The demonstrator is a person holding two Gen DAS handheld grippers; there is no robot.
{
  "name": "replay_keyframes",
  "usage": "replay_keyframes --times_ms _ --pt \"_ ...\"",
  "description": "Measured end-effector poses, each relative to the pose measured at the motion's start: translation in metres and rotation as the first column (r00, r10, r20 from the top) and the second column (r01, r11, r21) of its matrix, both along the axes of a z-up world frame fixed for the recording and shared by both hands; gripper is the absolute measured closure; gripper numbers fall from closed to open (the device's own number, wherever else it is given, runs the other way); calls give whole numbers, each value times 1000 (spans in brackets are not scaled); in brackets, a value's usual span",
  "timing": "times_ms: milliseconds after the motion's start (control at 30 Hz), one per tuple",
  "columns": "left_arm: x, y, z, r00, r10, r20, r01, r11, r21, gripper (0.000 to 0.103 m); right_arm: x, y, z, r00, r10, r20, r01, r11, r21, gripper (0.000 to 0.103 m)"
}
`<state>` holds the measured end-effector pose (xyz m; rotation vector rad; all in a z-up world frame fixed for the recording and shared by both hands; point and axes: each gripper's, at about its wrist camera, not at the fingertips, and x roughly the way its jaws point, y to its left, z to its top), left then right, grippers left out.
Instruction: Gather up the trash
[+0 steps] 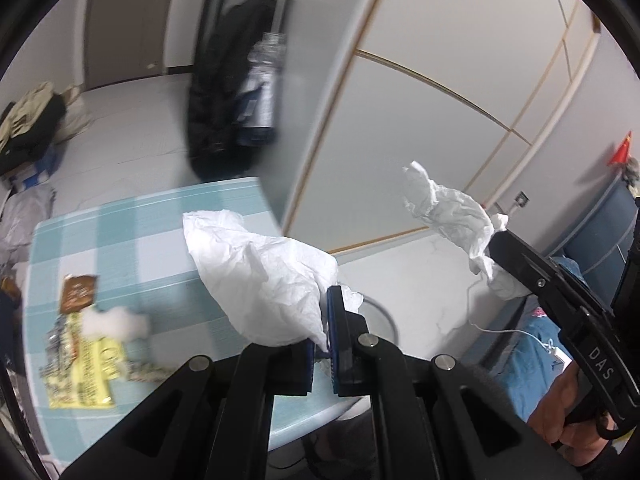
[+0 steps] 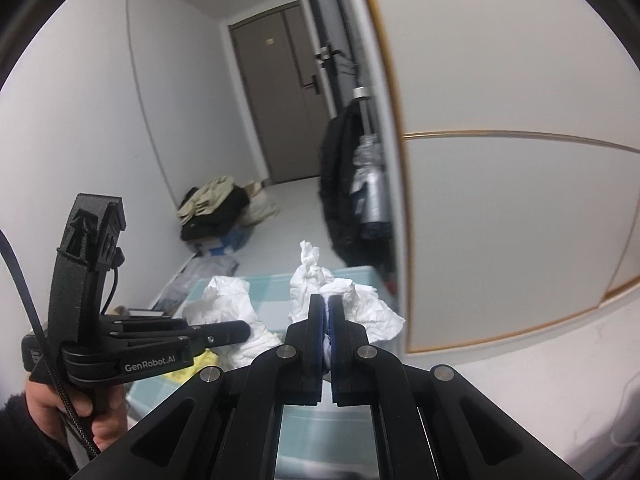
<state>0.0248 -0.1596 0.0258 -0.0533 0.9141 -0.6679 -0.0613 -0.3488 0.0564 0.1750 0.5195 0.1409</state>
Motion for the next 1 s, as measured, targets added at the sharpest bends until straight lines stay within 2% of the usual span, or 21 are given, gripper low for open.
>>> replay_keyframes --times_ms 233,400,500,733,1000 --pt "6 -59 -7 995 -91 -35 91 996 10 101 -7 -63 -14 995 -95 -36 97 994 56 101" --pt "10 -99 -21 986 -151 -72 153 988 25 101 -10 -112 -37 984 -159 -86 169 977 130 101" --pt "12 -120 -35 981 -171 -93 177 983 51 101 -7 -138 -64 973 -179 -148 205 962 183 101" --pt "18 -162 -70 955 -246 -167 262 962 74 101 4 -178 -136 926 -215 -309 291 930 224 101" --pt "35 -192 -116 914 -258 -314 299 950 89 101 31 -203 -200 881 -188 -434 323 909 263 101"
